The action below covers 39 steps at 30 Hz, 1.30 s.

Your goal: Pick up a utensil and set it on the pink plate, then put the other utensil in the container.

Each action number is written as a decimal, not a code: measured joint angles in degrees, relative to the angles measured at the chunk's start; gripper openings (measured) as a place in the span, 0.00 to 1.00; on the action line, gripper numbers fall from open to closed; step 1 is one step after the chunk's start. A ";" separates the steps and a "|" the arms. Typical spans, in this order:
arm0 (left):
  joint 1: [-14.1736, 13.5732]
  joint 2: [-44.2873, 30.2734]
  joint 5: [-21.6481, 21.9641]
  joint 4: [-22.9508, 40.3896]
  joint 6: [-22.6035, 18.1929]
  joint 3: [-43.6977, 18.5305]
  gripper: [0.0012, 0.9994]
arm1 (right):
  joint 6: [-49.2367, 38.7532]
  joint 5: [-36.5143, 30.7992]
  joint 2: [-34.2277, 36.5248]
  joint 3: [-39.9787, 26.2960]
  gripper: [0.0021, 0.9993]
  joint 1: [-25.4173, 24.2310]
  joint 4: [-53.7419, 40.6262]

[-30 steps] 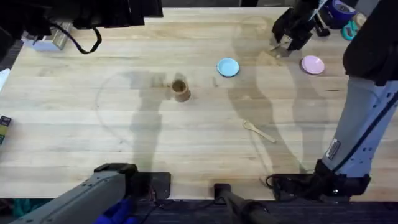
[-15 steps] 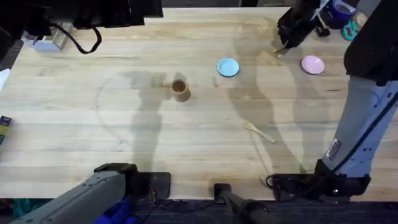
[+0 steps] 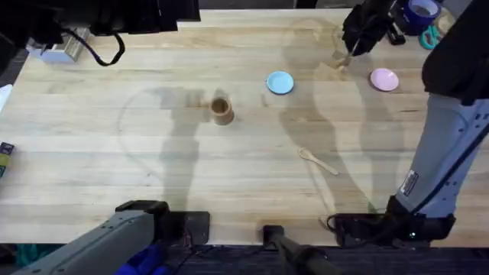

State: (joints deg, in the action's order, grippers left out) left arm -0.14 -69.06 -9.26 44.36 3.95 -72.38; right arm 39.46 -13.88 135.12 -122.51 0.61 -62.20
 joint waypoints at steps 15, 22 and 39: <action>0.00 0.00 0.00 0.00 0.00 0.00 0.99 | -22.03 3.66 -3.93 -15.01 0.03 -0.10 -14.79; 0.00 0.00 0.00 0.00 0.01 0.00 0.99 | -28.09 11.99 -7.70 -15.01 0.03 -1.84 -17.12; 0.00 0.00 0.00 0.00 0.00 0.00 0.99 | -32.70 16.41 -27.15 -1.36 0.03 -10.93 -16.97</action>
State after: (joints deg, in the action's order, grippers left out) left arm -0.14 -69.06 -9.26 44.36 3.95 -72.38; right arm 6.76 2.53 107.97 -123.87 -10.32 -79.16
